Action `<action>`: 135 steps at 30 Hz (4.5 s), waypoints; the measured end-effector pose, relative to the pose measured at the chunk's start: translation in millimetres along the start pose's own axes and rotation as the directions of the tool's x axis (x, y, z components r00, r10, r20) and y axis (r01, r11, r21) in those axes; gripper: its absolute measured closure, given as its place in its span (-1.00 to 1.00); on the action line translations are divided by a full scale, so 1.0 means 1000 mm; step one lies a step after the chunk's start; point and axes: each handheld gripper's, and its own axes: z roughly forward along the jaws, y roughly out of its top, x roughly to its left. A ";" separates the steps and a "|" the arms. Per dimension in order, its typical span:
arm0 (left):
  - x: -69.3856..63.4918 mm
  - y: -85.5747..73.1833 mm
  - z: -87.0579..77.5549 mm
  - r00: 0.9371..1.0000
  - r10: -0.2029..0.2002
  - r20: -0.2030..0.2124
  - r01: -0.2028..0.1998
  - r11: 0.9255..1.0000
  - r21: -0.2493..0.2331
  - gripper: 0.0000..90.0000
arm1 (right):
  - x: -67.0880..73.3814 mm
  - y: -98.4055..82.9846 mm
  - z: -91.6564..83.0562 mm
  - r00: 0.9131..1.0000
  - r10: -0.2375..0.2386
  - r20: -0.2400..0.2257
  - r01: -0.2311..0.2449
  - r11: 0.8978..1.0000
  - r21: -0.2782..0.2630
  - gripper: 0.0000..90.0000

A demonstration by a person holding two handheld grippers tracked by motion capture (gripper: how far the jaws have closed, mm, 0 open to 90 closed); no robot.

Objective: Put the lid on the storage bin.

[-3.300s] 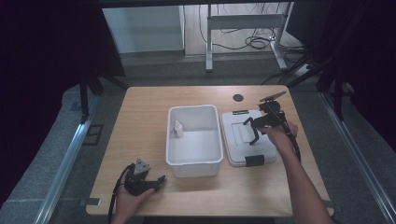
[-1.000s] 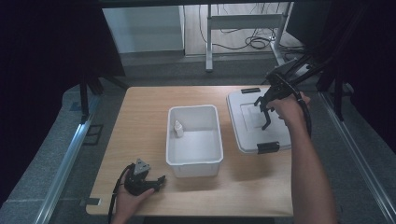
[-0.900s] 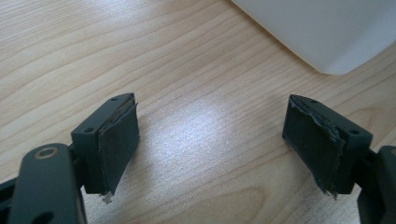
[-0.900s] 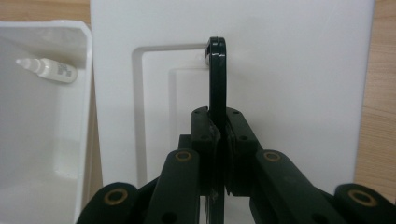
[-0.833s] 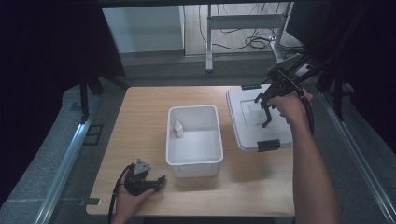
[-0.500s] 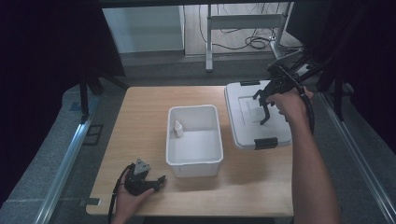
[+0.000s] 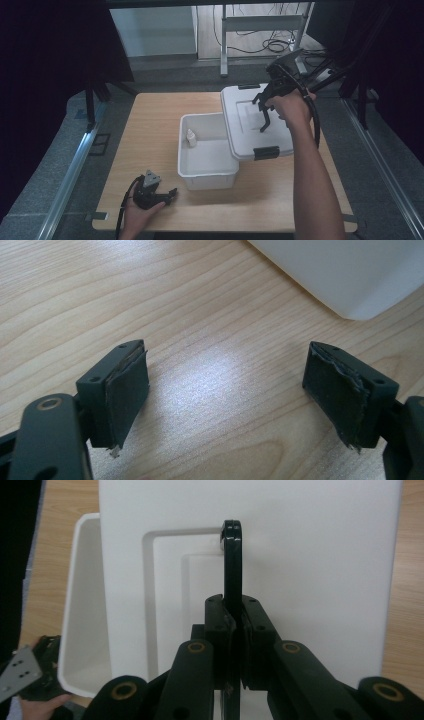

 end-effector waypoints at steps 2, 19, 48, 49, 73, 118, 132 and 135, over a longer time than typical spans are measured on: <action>0.000 0.000 0.000 1.000 0.000 0.002 0.000 1.000 -0.001 -0.59 | 0.007 0.000 0.004 1.000 0.004 -0.017 -0.004 1.000 0.005 0.89; 0.000 0.001 0.001 1.000 0.000 0.004 0.000 1.000 -0.003 -0.59 | 0.047 -0.007 0.030 0.999 0.032 -0.023 -0.031 0.998 0.060 0.89; 0.000 0.001 0.001 1.000 0.000 0.003 0.000 1.000 -0.004 -0.59 | 0.108 -0.012 0.076 0.999 0.033 0.008 -0.034 0.991 0.128 0.89; 0.000 0.001 0.001 1.000 0.000 0.003 0.000 1.000 -0.004 -0.59 | 0.110 -0.012 0.077 0.999 0.032 0.005 -0.032 0.991 0.128 0.89; 0.000 0.001 0.002 1.000 -0.003 0.010 0.003 1.000 -0.007 -0.59 | 0.121 -0.013 0.105 0.999 0.040 -0.009 -0.039 0.991 0.131 0.89; 0.000 0.002 0.002 1.000 0.003 0.013 -0.003 1.000 -0.003 -0.59 | 0.098 -0.014 0.112 0.995 0.067 -0.068 -0.060 0.993 0.105 0.85; 0.000 0.003 0.003 1.000 0.006 0.014 -0.006 1.000 -0.003 -0.59 | 0.105 -0.010 0.101 0.996 -0.038 -0.075 0.043 0.997 0.066 0.09; 0.000 0.003 0.003 1.000 0.006 0.015 -0.006 1.000 -0.003 -0.59 | 0.108 -0.010 0.097 0.994 -0.068 -0.087 0.073 0.996 0.046 -0.05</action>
